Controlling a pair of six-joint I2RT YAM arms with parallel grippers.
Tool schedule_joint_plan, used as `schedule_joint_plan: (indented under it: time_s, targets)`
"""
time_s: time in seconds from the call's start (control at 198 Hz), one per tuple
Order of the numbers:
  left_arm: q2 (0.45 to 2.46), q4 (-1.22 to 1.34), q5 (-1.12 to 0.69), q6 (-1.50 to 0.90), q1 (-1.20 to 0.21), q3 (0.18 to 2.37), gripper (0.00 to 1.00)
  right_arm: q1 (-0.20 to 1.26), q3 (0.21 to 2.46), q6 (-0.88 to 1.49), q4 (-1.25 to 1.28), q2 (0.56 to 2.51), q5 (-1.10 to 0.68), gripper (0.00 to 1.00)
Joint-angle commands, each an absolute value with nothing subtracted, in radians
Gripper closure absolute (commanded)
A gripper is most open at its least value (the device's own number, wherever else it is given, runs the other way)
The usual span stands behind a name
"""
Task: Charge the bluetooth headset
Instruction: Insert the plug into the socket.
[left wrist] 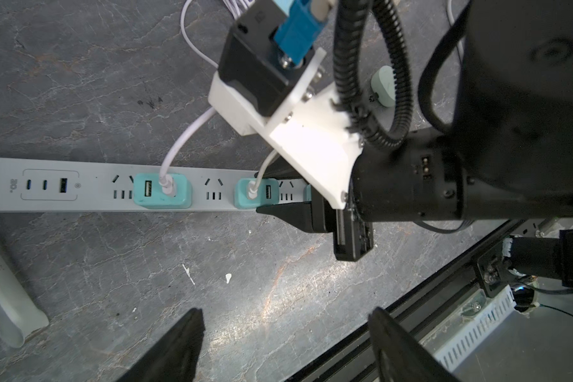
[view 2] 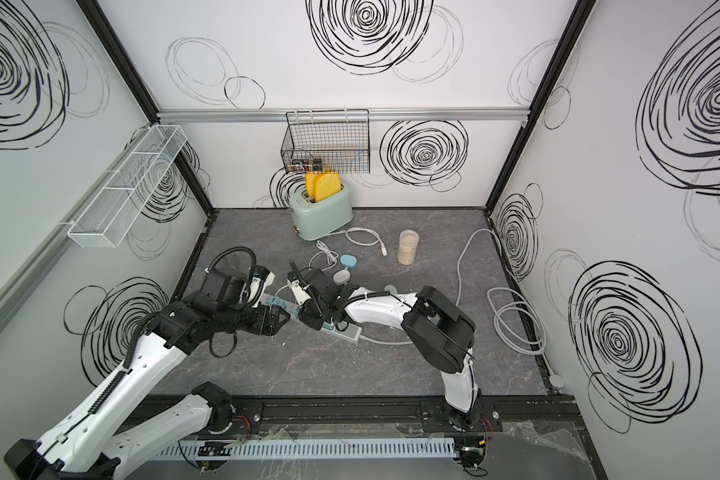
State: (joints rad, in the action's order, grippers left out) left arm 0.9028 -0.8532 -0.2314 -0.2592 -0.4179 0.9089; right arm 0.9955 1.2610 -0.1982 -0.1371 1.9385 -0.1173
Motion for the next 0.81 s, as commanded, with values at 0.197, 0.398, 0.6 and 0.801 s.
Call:
schedule_joint_plan:
  time_s: [0.197,0.398,0.6,0.801]
  targets:
    - [0.878,-0.802,-0.259,-0.273,-0.395,0.871,0.18,1.005,1.171,-0.185,-0.353,2.101,-0.156,1.00]
    - [0.890,-0.771,-0.289,-0.261,-0.358,0.867,0.17,0.955,1.209,-0.111,-0.281,1.994,-0.171,0.93]
    - [0.893,-0.747,-0.307,-0.260,-0.316,0.891,0.13,0.967,1.311,-0.087,-0.282,1.931,-0.164,0.61]
    - [0.895,-0.747,-0.235,-0.242,-0.314,0.944,0.07,0.990,1.304,-0.068,-0.304,1.825,-0.171,0.47]
